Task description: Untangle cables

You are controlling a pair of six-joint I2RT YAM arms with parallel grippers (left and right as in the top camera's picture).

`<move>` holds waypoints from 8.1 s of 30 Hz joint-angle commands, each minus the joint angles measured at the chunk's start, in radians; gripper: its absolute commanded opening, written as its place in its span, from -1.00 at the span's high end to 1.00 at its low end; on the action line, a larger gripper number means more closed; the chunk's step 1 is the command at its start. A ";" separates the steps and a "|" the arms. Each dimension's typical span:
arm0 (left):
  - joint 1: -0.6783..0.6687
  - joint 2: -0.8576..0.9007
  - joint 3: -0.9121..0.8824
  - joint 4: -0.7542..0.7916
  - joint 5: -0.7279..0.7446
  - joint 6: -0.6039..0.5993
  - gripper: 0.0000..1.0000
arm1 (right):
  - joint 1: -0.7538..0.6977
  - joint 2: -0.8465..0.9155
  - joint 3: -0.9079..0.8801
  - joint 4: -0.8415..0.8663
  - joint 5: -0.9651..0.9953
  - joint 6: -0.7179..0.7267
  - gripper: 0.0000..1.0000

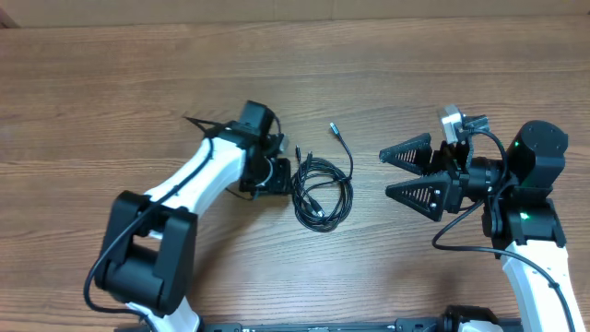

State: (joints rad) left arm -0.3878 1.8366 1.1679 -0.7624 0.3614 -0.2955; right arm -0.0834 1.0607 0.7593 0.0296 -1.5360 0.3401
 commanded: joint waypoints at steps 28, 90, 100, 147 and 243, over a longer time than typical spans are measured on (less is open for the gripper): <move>-0.185 0.041 0.012 0.105 -0.262 -0.282 0.29 | 0.004 -0.003 0.026 0.002 -0.010 0.000 -1.00; -0.161 0.041 0.012 0.113 -0.306 -0.041 0.92 | 0.404 0.517 0.025 -0.487 1.205 0.628 0.93; -0.058 0.041 0.012 0.113 -0.174 0.058 0.89 | 0.548 0.596 0.026 -0.352 1.221 0.764 0.93; 0.206 0.131 0.088 -0.005 -0.461 0.127 0.92 | 0.750 0.603 0.061 -0.220 1.316 0.756 0.59; 0.037 0.132 0.195 -0.136 -0.238 -0.311 0.37 | 0.703 0.603 0.061 -0.169 1.424 0.752 0.85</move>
State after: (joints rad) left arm -0.3660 1.9686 1.3605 -0.8909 0.1452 -0.5934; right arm 0.6216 1.6550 0.8234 -0.1429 -0.1234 1.0962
